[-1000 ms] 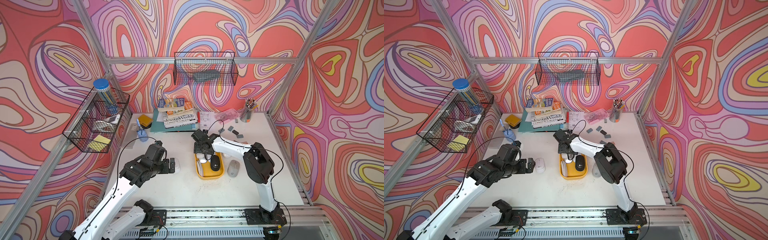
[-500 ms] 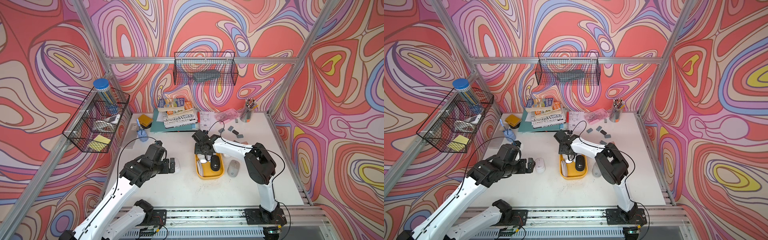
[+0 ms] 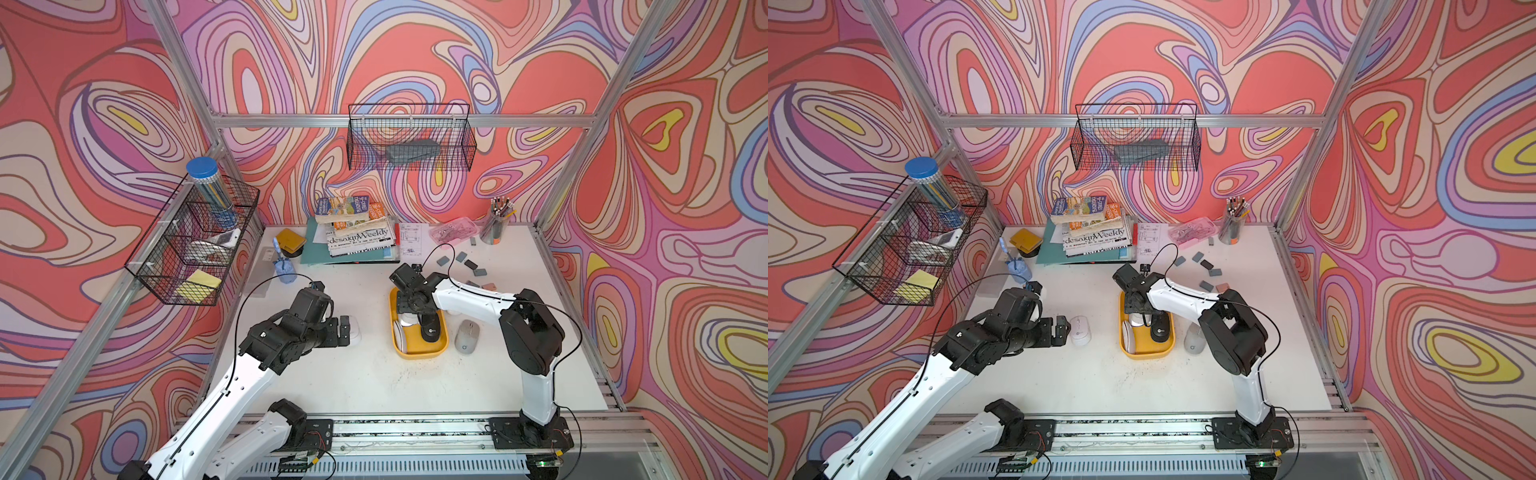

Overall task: Take out the mouse from the storage box
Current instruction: Pick up the mouse from the storage box.

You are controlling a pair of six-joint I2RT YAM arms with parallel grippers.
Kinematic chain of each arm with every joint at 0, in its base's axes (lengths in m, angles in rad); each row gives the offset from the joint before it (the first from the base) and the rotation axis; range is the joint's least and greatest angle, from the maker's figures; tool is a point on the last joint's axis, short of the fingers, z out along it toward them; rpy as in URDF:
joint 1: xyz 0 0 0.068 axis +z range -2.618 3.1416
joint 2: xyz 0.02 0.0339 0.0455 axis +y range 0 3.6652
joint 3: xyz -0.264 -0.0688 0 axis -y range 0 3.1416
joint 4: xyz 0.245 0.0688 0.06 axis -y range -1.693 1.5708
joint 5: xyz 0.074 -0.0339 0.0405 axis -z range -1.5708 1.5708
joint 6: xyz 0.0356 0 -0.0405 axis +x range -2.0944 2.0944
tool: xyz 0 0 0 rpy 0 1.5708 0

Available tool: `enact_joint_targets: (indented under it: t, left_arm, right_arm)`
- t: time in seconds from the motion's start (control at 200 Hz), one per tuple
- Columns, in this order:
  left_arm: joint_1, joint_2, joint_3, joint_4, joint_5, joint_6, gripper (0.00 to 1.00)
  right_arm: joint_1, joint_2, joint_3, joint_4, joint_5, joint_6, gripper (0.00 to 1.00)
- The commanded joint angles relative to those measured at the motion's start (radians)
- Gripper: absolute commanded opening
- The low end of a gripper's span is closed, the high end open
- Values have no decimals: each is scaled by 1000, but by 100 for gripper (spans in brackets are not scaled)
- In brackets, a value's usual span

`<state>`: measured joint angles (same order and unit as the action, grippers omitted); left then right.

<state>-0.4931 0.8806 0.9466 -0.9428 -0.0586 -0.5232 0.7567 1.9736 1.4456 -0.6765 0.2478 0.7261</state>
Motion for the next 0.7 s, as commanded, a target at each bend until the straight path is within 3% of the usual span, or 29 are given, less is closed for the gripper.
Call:
enact_joint_targets:
  t: [0.0,0.696]
  left_arm:
    - [0,0,-9,10,-4,6,99]
    - [1,-1,-11,10,5,8,99]
  right_arm:
    - [0,-55,-12,28,1,-4,76]
    - [16,53,41,-28,-45,-23,76]
